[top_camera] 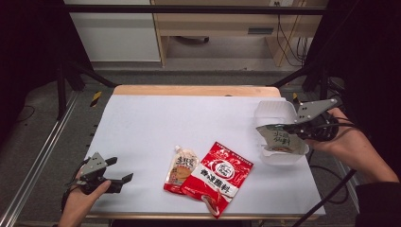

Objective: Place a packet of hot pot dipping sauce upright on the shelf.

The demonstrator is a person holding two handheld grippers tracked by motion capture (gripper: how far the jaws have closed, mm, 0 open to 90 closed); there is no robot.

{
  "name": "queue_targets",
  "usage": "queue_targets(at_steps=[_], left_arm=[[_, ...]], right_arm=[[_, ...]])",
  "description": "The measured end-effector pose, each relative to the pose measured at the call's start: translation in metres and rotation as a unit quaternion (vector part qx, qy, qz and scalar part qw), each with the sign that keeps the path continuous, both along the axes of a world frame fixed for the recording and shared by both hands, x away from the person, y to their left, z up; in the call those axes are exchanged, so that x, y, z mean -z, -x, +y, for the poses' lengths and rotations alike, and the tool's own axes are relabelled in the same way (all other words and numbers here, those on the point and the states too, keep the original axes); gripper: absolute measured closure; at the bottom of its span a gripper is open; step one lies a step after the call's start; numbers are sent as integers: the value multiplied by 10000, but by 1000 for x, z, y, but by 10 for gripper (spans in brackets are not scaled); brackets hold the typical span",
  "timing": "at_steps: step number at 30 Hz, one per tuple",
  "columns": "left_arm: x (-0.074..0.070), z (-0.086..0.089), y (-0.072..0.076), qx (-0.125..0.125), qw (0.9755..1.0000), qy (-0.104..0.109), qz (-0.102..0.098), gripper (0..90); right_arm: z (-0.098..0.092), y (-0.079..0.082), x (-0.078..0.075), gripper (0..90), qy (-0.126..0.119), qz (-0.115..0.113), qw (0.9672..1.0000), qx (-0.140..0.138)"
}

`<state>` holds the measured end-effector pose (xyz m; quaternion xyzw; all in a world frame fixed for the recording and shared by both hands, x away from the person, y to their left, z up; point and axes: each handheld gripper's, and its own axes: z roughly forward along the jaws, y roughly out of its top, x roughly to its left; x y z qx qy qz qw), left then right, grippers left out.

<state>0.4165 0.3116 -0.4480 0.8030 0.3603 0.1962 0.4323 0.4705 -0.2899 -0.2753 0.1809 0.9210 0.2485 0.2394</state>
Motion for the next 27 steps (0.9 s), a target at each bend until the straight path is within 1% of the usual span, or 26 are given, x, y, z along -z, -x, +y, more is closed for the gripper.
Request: queue_targets(at_steps=[3, 4, 6, 10, 11, 17, 18, 19, 22, 24, 25, 26, 27], left_arm=[[0, 0, 0, -8, 10000, 13, -7, 109], [0, 1, 1, -9, 10000, 13, -7, 109], [0, 1, 1, -7, 10000, 13, -7, 109], [0, 0, 0, 8, 10000, 8, -2, 109], [0, 0, 0, 8, 10000, 9, -2, 109], [0, 0, 1, 16, 10000, -11, 0, 109], [0, 0, 1, 5, 10000, 2, 6, 109], [0, 0, 1, 5, 10000, 2, 6, 109], [0, 0, 1, 10, 10000, -9, 8, 109], [0, -1, 0, 22, 10000, -19, 13, 109], [0, -1, 1, 22, 10000, -21, 13, 109], [0, -1, 1, 23, 10000, -21, 12, 109], [0, -1, 1, 23, 10000, -21, 12, 109]], right_arm=[[2, -6, 10, 900, -40, 72, 10000, 0], [2, -6, 10, 900, -40, 72, 10000, 0], [2, -8, 18, 899, -139, 115, 9998, 56], [-1, -9, 29, 899, -214, 192, 9995, 93], [-2, -8, 31, 900, -298, 195, 9993, 97], [-6, -8, 32, 895, -333, 191, 9991, 162], [-9, -8, 33, 885, -356, 170, 9989, 240], [-9, -8, 33, 885, -356, 170, 9989, 240], [-14, -8, 35, 860, -326, 185, 9985, 410], [-17, -8, 39, 845, -252, 234, 9982, 500], [-17, -8, 42, 835, -137, 279, 9979, 562], [-19, -8, 45, 834, -117, 290, 9976, 619], [-19, -8, 45, 834, -117, 290, 9976, 619]])
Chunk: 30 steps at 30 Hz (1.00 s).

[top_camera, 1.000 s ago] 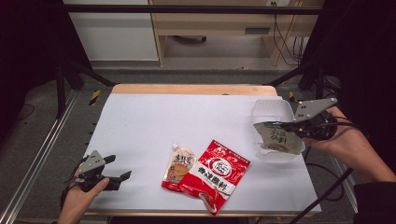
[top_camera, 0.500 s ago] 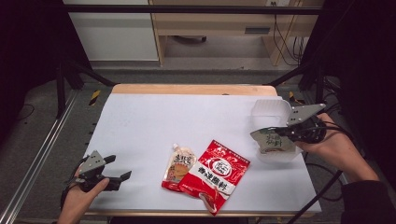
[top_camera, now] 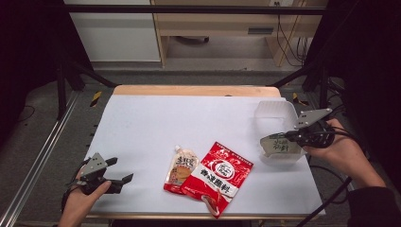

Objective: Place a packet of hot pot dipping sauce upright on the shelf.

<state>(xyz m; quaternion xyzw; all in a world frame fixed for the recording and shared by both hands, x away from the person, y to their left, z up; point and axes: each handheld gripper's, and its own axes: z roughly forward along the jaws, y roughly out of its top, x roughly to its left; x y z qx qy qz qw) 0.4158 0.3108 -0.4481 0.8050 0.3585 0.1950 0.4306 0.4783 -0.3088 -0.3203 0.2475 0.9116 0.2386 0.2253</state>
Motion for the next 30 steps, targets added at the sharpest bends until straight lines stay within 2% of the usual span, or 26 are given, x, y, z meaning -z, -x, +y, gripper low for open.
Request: queue_targets(at_steps=[2, 7, 8, 12, 14, 15, 16, 18, 22, 26, 28, 30], left_arm=[[0, 0, 0, 7, 10000, -13, 8, 109], [0, -1, 0, 11, 10000, -23, 7, 109], [0, -1, 0, 12, 10000, -24, 10, 109], [1, -1, -1, 17, 10000, -30, 22, 109], [1, -1, 0, 16, 10000, -31, 22, 109], [1, -1, 0, 9, 10000, -33, 18, 109], [1, -1, 0, 9, 10000, -33, 18, 109], [1, -1, 0, 9, 10000, -38, 16, 109], [1, -1, 0, 15, 10000, -51, 25, 109], [1, -2, 0, 29, 10000, -64, 20, 109], [1, -2, 0, 31, 10000, -68, 16, 109], [1, -2, 0, 27, 10000, -63, 21, 109]], right_arm=[[-4, 1, 1, 829, -104, -25, 9999, 34], [-6, 3, 1, 805, -88, -1, 9999, 101], [-7, 5, 1, 750, -110, 11, 9998, 187], [-7, 7, 1, 700, -122, 22, 9997, 226], [-6, 9, 2, 615, -179, 62, 9995, 252], [-2, 11, 2, 536, -202, 98, 9995, 232], [-2, 11, 2, 536, -202, 98, 9995, 232], [4, 15, 2, 440, -220, 0, 9996, 183], [17, 20, 1, 333, -183, -72, 9998, 93], [32, 23, -4, 283, -240, -175, 9996, 28], [45, 24, -9, 253, -369, -225, 9990, -60], [50, 25, -10, 248, -409, -208, 9989, -74]])
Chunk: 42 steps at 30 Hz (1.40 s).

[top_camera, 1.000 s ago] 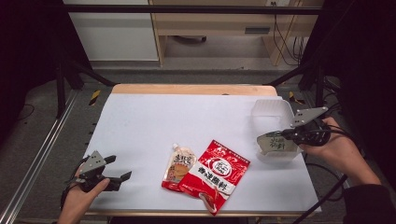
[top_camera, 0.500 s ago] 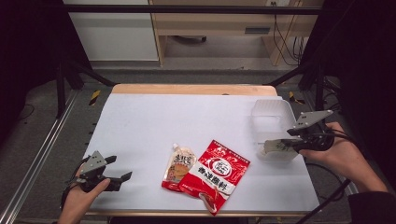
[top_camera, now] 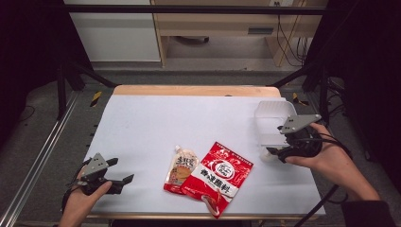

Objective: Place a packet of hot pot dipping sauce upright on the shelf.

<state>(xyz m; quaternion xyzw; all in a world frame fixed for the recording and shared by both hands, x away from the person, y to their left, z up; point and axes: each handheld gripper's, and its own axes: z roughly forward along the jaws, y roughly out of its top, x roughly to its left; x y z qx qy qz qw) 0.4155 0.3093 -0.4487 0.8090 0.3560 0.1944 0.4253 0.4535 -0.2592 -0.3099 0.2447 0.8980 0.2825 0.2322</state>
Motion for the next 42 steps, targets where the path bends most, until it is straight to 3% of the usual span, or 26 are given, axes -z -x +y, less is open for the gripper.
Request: queue_targets(at_steps=[6, 21, 29, 33, 42], left_arm=[[1, -2, 1, 34, 10000, -54, 1, 109], [0, -3, 1, 65, 9998, -159, -21, 108], [0, -4, 2, 74, 9998, -172, -37, 108], [0, -5, 3, 90, 9997, -211, -40, 109], [-2, -4, 4, 75, 9995, -277, -101, 108]], right_arm=[[33, 1, -5, 222, -21, -79, 9998, -173], [68, 1, -1, 180, -175, -85, 9997, -128], [94, 6, 8, 154, -410, -73, 9990, -133], [119, 9, 20, 198, -444, 84, 9987, -218], [179, 1, 61, 429, -520, 538, 9962, -451]])
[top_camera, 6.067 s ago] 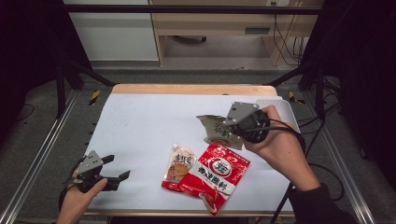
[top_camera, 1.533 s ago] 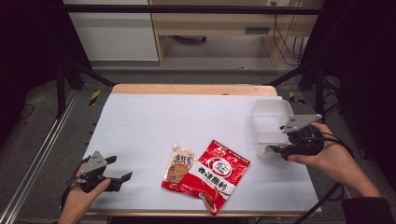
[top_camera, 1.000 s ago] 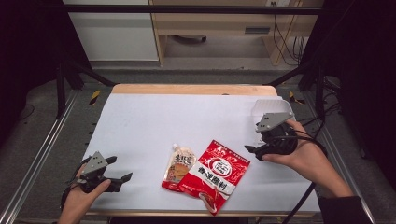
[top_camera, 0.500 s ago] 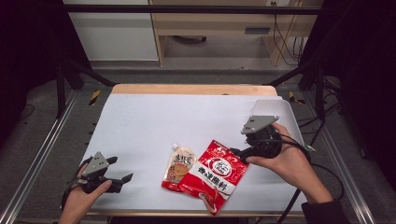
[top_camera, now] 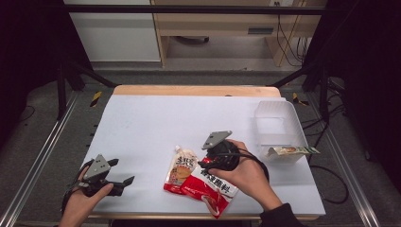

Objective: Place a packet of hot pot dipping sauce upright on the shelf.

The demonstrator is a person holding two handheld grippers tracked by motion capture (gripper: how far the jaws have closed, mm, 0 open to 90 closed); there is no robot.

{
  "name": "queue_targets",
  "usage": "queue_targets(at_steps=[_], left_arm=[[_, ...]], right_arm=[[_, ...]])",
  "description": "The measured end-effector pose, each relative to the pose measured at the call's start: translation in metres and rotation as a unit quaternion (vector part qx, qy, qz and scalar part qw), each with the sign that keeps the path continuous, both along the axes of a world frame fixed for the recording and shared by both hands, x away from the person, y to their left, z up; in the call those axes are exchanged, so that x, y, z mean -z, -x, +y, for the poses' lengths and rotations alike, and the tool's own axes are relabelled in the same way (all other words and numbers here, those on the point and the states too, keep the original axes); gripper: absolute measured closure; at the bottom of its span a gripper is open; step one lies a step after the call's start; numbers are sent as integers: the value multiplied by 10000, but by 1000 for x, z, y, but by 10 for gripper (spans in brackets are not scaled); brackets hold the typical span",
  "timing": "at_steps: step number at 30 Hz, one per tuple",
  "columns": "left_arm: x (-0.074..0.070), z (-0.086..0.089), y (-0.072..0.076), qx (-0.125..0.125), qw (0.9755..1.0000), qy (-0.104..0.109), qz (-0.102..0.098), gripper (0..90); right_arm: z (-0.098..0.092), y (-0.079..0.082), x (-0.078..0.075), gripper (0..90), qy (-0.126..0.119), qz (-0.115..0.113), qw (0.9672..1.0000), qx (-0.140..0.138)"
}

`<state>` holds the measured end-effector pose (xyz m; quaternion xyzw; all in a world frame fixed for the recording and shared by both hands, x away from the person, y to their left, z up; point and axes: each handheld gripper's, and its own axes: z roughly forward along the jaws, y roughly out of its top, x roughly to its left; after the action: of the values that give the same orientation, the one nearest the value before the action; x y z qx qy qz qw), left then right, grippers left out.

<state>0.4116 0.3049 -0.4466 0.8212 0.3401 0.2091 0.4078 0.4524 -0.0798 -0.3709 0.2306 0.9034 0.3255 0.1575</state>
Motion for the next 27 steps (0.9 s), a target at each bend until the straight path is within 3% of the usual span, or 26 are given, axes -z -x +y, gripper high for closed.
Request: queue_targets(at_steps=[2, 11, 14, 20, 27], left_arm=[[-1, 0, 0, -13, 10000, -4, -20, 108], [-1, -1, 1, -6, 10000, -63, -19, 108], [-1, -1, 1, -2, 9999, -100, -8, 109], [1, -3, 1, 19, 9999, -132, 11, 109], [1, -3, 1, 42, 9998, -196, 31, 108]], right_arm=[[14, -7, 14, 480, 66, 89, 9999, 10], [32, -27, 49, 529, 5, 361, 9990, 260], [36, -34, 56, 525, 86, 409, 9984, 382], [41, -48, 70, 530, 25, 571, 9968, 556], [45, -53, 82, 524, -40, 775, 9950, 628]])
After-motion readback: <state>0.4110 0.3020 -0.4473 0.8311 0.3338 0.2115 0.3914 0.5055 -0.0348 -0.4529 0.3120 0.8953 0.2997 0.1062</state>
